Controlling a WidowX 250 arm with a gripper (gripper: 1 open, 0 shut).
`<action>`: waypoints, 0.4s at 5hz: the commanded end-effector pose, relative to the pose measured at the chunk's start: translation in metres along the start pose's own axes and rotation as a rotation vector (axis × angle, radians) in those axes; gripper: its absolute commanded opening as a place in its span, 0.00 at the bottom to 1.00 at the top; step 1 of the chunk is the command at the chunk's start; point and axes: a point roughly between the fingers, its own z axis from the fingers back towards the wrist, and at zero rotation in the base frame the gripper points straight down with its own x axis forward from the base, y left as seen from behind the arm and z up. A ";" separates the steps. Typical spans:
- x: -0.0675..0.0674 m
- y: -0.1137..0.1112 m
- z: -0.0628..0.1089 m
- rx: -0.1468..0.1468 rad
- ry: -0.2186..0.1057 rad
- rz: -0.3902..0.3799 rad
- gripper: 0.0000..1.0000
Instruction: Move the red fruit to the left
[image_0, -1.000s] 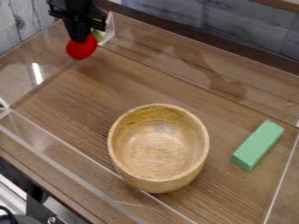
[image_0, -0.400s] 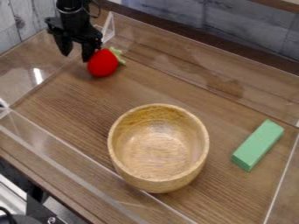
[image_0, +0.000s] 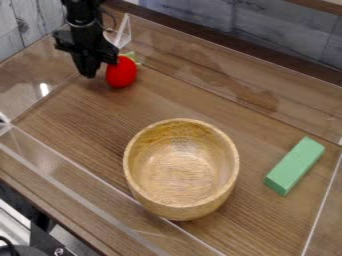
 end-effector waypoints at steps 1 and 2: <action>0.018 -0.004 0.007 0.015 -0.051 0.031 1.00; 0.026 0.000 0.005 0.005 -0.049 0.027 1.00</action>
